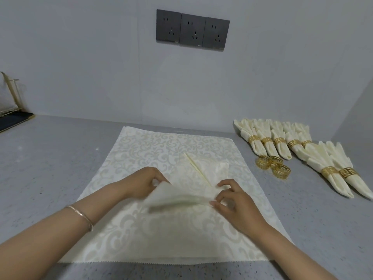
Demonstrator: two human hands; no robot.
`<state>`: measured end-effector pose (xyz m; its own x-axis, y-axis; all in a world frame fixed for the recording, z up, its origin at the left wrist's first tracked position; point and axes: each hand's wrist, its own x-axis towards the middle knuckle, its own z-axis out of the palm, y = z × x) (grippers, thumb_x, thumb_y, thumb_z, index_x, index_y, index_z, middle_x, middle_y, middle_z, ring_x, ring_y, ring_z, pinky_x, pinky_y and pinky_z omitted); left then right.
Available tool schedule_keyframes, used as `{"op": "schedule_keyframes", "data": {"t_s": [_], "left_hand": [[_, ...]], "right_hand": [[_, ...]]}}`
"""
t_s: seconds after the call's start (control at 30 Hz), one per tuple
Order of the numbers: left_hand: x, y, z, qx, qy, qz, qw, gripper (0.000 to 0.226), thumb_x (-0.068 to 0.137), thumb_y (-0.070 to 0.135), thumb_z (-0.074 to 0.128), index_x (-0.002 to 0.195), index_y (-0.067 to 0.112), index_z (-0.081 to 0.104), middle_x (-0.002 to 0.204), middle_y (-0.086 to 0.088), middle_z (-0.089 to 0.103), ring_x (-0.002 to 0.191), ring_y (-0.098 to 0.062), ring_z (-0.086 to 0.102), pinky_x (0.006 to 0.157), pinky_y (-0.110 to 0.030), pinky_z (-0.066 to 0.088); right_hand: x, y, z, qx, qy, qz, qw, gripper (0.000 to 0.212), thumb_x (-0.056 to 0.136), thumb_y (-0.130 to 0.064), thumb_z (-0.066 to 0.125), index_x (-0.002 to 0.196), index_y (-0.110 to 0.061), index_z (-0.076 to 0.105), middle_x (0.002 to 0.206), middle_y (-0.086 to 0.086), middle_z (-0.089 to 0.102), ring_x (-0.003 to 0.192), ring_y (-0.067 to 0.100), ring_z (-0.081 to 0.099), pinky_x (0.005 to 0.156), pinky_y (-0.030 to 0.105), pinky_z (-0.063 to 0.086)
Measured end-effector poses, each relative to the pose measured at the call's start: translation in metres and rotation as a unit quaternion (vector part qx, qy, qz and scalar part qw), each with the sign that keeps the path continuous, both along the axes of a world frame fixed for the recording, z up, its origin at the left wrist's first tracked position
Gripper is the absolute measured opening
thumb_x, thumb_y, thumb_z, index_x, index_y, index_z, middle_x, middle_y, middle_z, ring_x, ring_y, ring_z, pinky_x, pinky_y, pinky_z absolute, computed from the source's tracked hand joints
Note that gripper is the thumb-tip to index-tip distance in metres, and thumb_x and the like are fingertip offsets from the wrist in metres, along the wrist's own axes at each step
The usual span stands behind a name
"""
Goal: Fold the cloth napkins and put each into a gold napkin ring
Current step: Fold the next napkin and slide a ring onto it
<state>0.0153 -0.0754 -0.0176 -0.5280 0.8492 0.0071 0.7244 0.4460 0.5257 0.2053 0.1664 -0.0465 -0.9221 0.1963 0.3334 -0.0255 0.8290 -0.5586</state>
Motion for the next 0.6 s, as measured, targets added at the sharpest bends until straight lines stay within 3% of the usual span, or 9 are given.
{"op": "schedule_keyframes", "data": {"t_s": [0.03, 0.1, 0.13, 0.23, 0.3, 0.37, 0.5, 0.6], "left_hand": [[-0.002, 0.004, 0.000, 0.008, -0.017, 0.018, 1.000, 0.005, 0.087, 0.030, 0.067, 0.083, 0.029, 0.071, 0.082, 0.009, 0.066, 0.079, -0.007, 0.060, 0.081, -0.024, 0.049], [-0.007, 0.015, 0.000, 0.027, -0.040, 0.074, 0.996, 0.044, 0.085, 0.051, 0.064, 0.062, 0.015, 0.053, 0.059, 0.000, 0.047, 0.054, -0.014, 0.042, 0.059, -0.022, 0.042], [-0.008, 0.021, -0.001, 0.037, -0.058, 0.102, 0.992, 0.052, 0.084, 0.049, 0.066, 0.056, 0.013, 0.042, 0.053, 0.002, 0.037, 0.050, -0.010, 0.034, 0.054, -0.018, 0.034], [-0.009, 0.034, -0.005, 0.042, -0.073, 0.137, 0.987, 0.051, 0.083, 0.030, 0.072, 0.050, 0.017, 0.035, 0.042, 0.012, 0.030, 0.042, -0.007, 0.031, 0.052, -0.014, 0.029], [-0.010, 0.039, -0.009, 0.042, -0.078, 0.162, 0.983, 0.046, 0.081, 0.026, 0.073, 0.050, 0.016, 0.041, 0.042, 0.012, 0.034, 0.041, -0.006, 0.034, 0.053, -0.017, 0.030], [-0.011, 0.044, -0.012, 0.048, -0.075, 0.171, 0.981, 0.049, 0.081, 0.025, 0.072, 0.050, 0.016, 0.036, 0.046, 0.007, 0.030, 0.045, -0.008, 0.028, 0.053, -0.021, 0.027], [-0.009, 0.052, -0.013, 0.072, -0.058, 0.189, 0.978, 0.058, 0.083, 0.022, 0.069, 0.049, 0.020, 0.022, 0.046, 0.007, 0.020, 0.046, -0.011, 0.019, 0.053, -0.025, 0.020], [-0.008, 0.058, -0.016, 0.085, -0.049, 0.220, 0.970, 0.056, 0.084, 0.022, 0.065, 0.051, 0.021, 0.020, 0.048, 0.008, 0.019, 0.048, -0.011, 0.019, 0.055, -0.028, 0.020]], "right_hand": [[-0.002, 0.000, 0.000, -0.027, 0.001, -0.016, 1.000, 0.021, 0.080, -0.042, 0.070, 0.066, -0.028, 0.064, 0.114, -0.023, 0.048, 0.089, 0.000, 0.056, 0.070, 0.014, 0.043], [-0.007, 0.002, 0.001, -0.061, -0.001, -0.029, 0.998, 0.022, 0.080, -0.035, 0.073, 0.064, -0.025, 0.062, 0.109, -0.020, 0.050, 0.093, -0.002, 0.055, 0.075, 0.012, 0.042], [-0.009, 0.003, 0.001, -0.071, -0.002, -0.026, 0.997, 0.021, 0.079, -0.031, 0.075, 0.065, -0.024, 0.061, 0.107, -0.018, 0.051, 0.094, -0.002, 0.055, 0.077, 0.009, 0.041], [-0.018, 0.006, 0.005, -0.088, 0.005, 0.000, 0.996, 0.024, 0.077, -0.020, 0.077, 0.070, -0.028, 0.055, 0.103, -0.012, 0.052, 0.093, 0.004, 0.055, 0.080, 0.008, 0.038], [-0.030, 0.012, 0.009, -0.086, 0.020, -0.004, 0.996, 0.021, 0.080, -0.021, 0.074, 0.078, -0.029, 0.055, 0.104, -0.015, 0.051, 0.096, 0.001, 0.052, 0.083, 0.009, 0.037], [-0.050, 0.024, 0.011, -0.073, 0.035, -0.027, 0.996, 0.013, 0.086, -0.024, 0.068, 0.093, -0.028, 0.057, 0.113, -0.016, 0.051, 0.106, -0.004, 0.049, 0.092, 0.012, 0.035], [-0.093, 0.052, 0.012, -0.060, -0.051, -0.071, 0.994, 0.035, 0.095, -0.029, 0.053, 0.129, -0.020, 0.050, 0.140, -0.006, 0.042, 0.130, 0.011, 0.038, 0.106, 0.022, 0.027], [-0.104, 0.064, 0.009, -0.099, -0.077, -0.100, 0.987, 0.034, 0.096, -0.029, 0.052, 0.128, -0.020, 0.050, 0.132, -0.002, 0.051, 0.125, 0.016, 0.046, 0.105, 0.026, 0.034]]}}
